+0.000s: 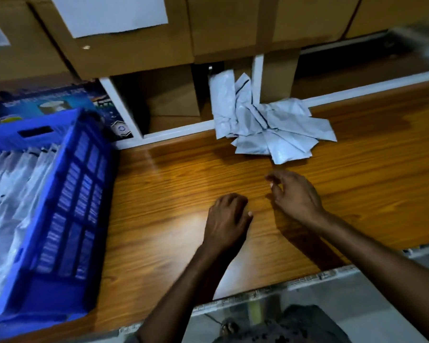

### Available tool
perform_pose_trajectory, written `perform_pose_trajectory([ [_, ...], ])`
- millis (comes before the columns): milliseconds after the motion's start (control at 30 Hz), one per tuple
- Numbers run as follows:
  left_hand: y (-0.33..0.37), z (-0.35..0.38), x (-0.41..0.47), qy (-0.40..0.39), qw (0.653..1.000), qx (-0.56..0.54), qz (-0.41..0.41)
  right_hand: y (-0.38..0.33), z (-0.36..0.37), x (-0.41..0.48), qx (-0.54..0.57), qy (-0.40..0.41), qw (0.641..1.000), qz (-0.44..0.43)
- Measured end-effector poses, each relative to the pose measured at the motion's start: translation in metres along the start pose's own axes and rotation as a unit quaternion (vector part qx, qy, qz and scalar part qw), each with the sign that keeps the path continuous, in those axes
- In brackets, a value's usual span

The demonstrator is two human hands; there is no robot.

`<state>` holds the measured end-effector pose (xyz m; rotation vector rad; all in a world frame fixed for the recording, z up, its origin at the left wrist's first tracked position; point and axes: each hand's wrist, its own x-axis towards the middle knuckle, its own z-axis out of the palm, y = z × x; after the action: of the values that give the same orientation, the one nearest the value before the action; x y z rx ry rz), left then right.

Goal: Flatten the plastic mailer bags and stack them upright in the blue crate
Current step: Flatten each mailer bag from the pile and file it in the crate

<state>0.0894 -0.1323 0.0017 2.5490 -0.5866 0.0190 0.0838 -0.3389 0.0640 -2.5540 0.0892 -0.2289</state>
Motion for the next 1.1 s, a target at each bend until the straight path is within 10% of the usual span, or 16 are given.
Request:
perform_pose_trajectory([
  [333,0.033,0.049,0.070,-0.002,0.997,0.070,0.016,0.097,-0.040,0.142,-0.080,0.071,0.994,-0.025],
  [600,0.036,0.044,0.075,-0.018,0.997,0.067,-0.022,0.156,-0.035,0.225,-0.168,-0.053,0.984,-0.015],
  [1100,0.027,0.036,0.068,0.087,0.993,-0.076,-0.038,0.092,-0.048,0.181,-0.102,0.239,0.960,-0.105],
])
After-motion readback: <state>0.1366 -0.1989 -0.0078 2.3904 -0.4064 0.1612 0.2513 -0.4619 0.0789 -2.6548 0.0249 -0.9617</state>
